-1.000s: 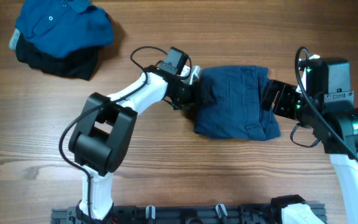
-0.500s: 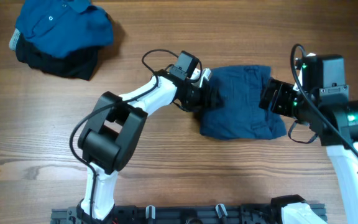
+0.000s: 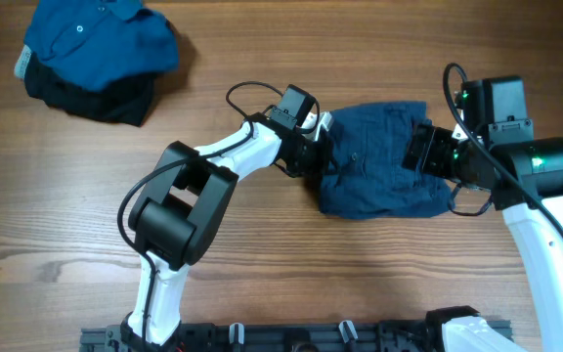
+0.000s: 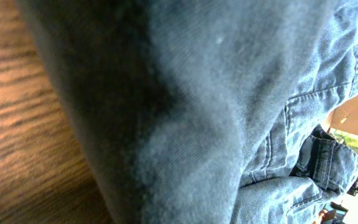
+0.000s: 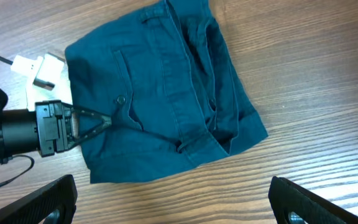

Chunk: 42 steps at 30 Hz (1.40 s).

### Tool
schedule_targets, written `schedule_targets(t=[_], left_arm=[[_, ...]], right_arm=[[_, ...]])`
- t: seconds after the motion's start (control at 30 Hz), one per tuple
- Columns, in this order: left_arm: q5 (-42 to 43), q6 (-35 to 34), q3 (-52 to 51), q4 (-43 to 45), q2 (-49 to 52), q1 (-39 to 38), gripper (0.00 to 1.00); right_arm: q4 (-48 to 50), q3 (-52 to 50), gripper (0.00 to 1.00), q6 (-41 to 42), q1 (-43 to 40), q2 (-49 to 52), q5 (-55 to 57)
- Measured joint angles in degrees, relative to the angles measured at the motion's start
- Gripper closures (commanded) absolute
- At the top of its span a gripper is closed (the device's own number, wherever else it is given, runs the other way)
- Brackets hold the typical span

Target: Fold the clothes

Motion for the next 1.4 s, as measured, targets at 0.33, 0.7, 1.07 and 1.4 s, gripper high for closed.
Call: schedule_targets(t=[0.33,0.7,1.07,1.4], left_arm=[[-2.9,1.5,0.1,2.9,0.0,3.7,0.96],[-9.2,7.8,9.6,-4.5,0.1,18.6,0.96],[-22.1,16.4,33.1,-18.5,0.1,23.1,0.96],[-34.4,20.5,46.4,-22.2,0.1,32.2,0.94]], right_arm=[[-0.8,-0.1,0.0,0.0,0.0,0.2,0.0],[-0.8,-0.1,0.0,0.0,0.0,0.2,0.0],[-1.0,-0.1,0.0,0.1,0.0,0.2,-0.7],[-1.8,-0.1,0.0,0.1,0.0,0.2,-1.3]])
